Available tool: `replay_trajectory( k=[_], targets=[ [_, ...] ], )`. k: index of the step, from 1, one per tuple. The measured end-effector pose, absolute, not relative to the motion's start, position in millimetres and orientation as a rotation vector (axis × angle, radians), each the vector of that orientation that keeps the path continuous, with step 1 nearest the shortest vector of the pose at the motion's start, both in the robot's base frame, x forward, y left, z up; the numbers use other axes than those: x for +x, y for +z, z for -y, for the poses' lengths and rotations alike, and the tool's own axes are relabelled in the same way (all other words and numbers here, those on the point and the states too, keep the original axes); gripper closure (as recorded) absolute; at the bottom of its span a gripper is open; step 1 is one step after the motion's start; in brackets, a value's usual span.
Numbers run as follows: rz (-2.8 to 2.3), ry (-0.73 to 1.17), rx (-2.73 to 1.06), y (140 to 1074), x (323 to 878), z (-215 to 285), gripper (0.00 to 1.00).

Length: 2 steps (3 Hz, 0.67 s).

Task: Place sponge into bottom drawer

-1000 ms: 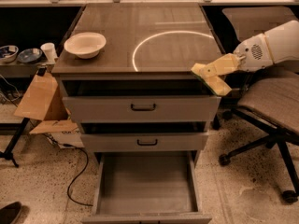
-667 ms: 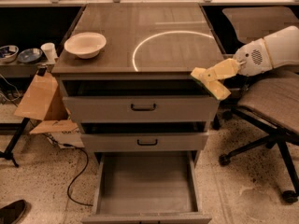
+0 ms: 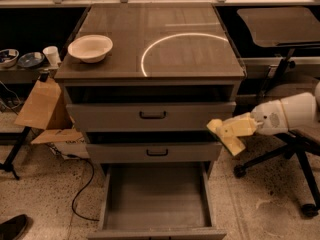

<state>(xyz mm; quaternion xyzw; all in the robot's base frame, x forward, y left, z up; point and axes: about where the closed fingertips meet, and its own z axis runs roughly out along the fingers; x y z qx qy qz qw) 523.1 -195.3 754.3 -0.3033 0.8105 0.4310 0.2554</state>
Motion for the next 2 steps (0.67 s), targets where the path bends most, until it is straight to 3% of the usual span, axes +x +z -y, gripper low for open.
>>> replay_trajectory(
  k=[1, 2],
  targets=[
    [-2.227, 1.253, -0.806, 678, 499, 180, 1.00],
    [-2.297, 1.333, -0.753, 586, 485, 134, 1.00]
  ],
)
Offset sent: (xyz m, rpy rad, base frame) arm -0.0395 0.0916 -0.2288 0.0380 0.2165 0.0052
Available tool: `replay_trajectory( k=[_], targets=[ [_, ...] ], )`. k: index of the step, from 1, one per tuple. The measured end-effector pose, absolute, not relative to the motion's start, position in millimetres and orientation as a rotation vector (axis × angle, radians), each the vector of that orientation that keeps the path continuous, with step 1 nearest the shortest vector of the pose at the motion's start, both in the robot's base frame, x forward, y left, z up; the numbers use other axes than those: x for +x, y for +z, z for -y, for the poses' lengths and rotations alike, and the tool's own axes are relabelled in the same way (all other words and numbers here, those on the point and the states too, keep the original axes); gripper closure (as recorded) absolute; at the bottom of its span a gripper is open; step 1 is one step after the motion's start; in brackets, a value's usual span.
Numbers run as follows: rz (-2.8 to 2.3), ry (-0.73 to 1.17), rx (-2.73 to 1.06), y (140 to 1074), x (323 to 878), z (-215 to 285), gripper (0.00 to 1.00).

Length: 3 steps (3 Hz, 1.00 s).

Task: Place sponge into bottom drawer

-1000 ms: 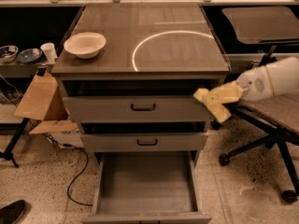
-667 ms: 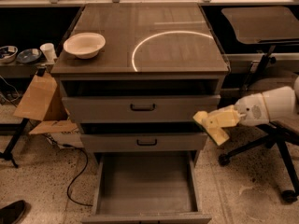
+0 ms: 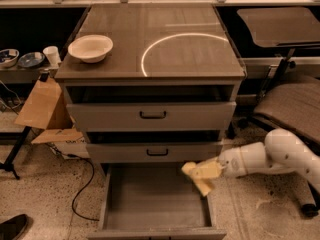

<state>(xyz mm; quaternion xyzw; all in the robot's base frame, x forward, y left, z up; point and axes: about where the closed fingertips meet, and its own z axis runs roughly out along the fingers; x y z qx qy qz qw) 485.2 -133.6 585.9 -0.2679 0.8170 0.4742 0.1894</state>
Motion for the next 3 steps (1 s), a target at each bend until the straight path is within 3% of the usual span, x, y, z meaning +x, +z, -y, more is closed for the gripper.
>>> replay_trajectory(
  k=[2, 3],
  targets=[
    [-2.346, 1.438, -0.679, 507, 466, 92, 1.00],
    [-2.315, 1.541, -0.647, 472, 467, 38, 1.00]
  ],
)
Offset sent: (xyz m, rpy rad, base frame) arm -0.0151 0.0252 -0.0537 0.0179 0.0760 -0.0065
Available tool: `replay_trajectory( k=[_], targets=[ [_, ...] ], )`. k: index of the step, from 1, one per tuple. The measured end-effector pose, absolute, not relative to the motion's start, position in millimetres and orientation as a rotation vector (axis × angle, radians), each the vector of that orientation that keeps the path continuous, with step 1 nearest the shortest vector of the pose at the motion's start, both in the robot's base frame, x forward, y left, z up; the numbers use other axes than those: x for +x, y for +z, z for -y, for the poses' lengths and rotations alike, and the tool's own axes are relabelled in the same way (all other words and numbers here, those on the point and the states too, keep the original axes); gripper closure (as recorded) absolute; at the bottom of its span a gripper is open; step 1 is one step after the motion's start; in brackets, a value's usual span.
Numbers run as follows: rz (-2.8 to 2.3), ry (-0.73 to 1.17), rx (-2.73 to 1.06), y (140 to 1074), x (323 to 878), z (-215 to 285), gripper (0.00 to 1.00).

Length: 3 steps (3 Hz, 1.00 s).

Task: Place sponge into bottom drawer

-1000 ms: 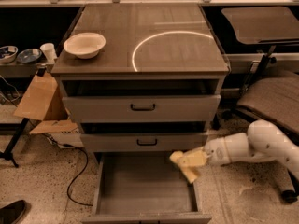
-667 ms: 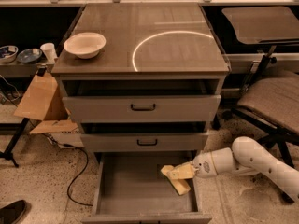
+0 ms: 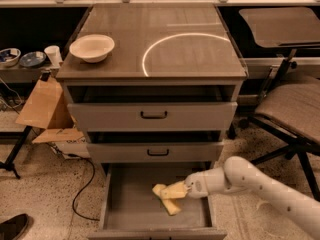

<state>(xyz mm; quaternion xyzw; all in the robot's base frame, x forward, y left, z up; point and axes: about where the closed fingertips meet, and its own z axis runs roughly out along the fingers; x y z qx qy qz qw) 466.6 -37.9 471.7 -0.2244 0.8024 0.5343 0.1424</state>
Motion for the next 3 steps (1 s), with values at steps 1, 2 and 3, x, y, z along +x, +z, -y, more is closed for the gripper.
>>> replay_trajectory(
  k=[1, 2, 3],
  targets=[
    [-2.248, 1.665, -0.540, 415, 472, -34, 1.00],
    [-2.191, 1.816, -0.442, 357, 469, -124, 1.00],
    [-2.160, 1.847, -0.380, 335, 475, -162, 1.00]
  ],
)
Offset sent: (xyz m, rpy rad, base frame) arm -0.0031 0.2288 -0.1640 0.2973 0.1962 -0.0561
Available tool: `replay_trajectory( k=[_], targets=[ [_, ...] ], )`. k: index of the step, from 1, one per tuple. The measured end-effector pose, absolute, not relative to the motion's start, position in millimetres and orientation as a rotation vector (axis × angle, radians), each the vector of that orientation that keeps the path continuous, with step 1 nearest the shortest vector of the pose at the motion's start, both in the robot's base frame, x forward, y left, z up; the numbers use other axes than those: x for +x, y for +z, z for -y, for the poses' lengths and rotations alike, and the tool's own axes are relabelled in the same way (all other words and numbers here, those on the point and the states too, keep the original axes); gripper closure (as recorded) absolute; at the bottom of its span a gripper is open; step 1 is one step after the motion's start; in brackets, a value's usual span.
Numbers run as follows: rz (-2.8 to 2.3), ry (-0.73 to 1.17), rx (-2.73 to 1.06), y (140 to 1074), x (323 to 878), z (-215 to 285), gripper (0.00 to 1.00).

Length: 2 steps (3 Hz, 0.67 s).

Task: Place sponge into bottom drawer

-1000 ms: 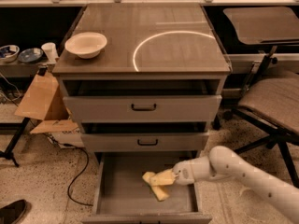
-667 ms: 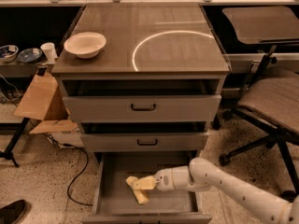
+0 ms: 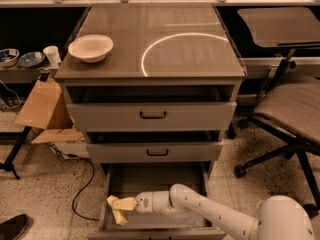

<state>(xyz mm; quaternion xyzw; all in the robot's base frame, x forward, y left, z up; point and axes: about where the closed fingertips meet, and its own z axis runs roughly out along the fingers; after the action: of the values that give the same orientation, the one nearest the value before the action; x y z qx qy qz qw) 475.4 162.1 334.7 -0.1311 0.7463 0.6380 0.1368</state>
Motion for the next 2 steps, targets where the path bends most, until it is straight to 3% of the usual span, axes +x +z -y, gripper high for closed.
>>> replay_trajectory(
  k=[2],
  targets=[
    [-2.137, 1.701, -0.195, 322, 530, -141, 1.00]
  ],
)
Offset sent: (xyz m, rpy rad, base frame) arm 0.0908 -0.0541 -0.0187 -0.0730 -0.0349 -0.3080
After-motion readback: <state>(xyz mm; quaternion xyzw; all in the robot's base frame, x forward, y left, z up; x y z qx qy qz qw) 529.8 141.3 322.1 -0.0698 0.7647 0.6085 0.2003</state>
